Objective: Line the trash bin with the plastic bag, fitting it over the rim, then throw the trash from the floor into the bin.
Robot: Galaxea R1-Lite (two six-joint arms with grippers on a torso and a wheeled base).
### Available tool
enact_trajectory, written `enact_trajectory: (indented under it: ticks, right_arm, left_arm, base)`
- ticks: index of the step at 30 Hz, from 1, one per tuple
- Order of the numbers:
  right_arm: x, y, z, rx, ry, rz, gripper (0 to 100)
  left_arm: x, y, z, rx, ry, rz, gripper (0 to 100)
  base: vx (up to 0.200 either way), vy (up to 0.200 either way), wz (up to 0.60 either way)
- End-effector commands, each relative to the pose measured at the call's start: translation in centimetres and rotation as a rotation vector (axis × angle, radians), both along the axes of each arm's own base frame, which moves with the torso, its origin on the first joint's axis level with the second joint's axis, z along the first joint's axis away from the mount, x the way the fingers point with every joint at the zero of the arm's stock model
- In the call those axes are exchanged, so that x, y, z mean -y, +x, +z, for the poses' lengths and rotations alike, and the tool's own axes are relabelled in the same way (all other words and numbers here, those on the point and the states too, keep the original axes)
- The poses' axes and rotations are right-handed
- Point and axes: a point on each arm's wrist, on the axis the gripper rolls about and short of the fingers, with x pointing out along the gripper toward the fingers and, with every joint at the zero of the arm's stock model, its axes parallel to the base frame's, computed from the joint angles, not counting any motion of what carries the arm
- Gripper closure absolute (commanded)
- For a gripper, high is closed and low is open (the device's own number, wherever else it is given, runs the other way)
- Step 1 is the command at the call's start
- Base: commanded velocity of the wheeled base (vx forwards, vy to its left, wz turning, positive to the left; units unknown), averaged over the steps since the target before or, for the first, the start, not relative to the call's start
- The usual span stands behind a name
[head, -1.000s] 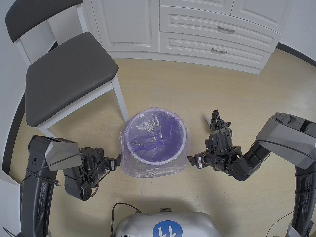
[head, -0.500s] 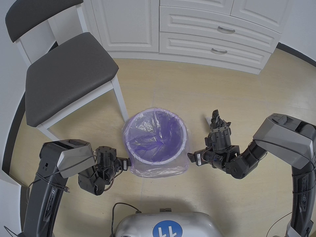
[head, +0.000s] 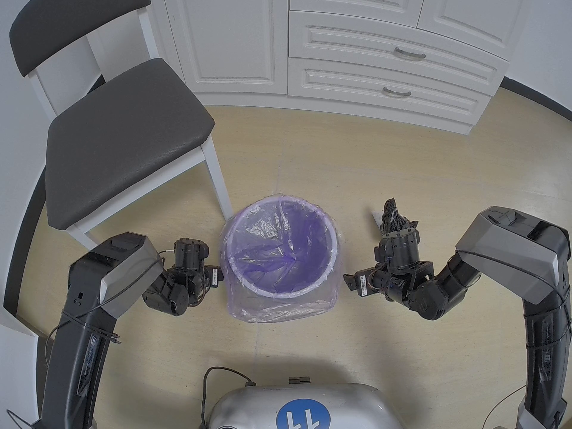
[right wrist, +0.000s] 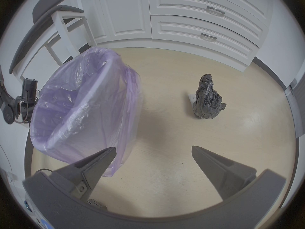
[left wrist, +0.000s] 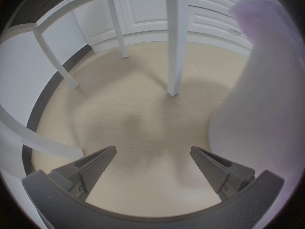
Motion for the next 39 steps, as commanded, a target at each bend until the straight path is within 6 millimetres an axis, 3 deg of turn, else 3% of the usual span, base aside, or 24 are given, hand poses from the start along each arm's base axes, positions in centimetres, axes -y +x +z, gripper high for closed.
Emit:
enact_trajectory:
  ticks: [1,6,9,10,12,14,16,17,21,32,39]
  right_arm:
    - [0.2,0.2,-0.4,-0.005,-0.004,-0.006,0]
    - [0.2,0.3,-0.1,0.003,0.001,-0.008,0]
    - [0.5,0.3,0.7,0.018,0.009,-0.015,0]
    - [0.5,0.3,0.7,0.018,0.009,-0.015,0]
    - [0.6,0.2,1.4,0.031,0.014,-0.015,0]
    - [0.7,0.1,1.8,0.036,0.017,-0.016,0]
    - [0.7,0.1,1.8,0.038,0.017,-0.016,0]
    - [0.8,0.1,1.9,0.038,0.017,-0.018,0]
    - [0.9,0.2,1.9,0.041,0.017,-0.022,0]
    - [0.9,0.3,2.2,0.048,0.022,-0.023,0]
    - [0.9,0.3,2.0,0.045,0.02,-0.023,0]
  left_arm:
    - [-1.2,1.1,-0.6,0.007,0.007,0.045,0]
    - [-1.3,0.8,-0.3,0.02,-0.003,0.051,0]
    - [-1.8,-2.1,2.7,0.016,-0.035,0.034,0]
    - [-1.8,-2.1,2.7,0.016,-0.035,0.034,0]
    - [-2.1,-5.1,5.9,0.009,-0.069,-0.081,0]
    - [-2.5,-7.0,8.0,0.02,-0.063,-0.162,0]
    - [-2.7,-7.6,8.5,0.022,-0.059,-0.182,0]
    - [-3.6,-9.4,10.3,0.05,-0.037,-0.24,0]
    - [-4.6,-10.5,11.9,0.095,-0.009,-0.27,0]
    - [-4.9,-9.6,12.1,0.176,-0.023,-0.257,0]
    - [-3.5,-10.4,11.7,0.191,-0.071,-0.322,0]
  base:
    - [0.0,0.0,0.0]
    - [0.0,0.0,0.0]
    - [0.0,0.0,0.0]
    - [0.0,0.0,0.0]
    - [0.0,0.0,0.0]
    - [0.0,0.0,0.0]
    - [0.0,0.0,0.0]
    - [0.0,0.0,0.0]
    - [0.0,0.0,0.0]
    - [0.0,0.0,0.0]
    - [0.0,0.0,0.0]
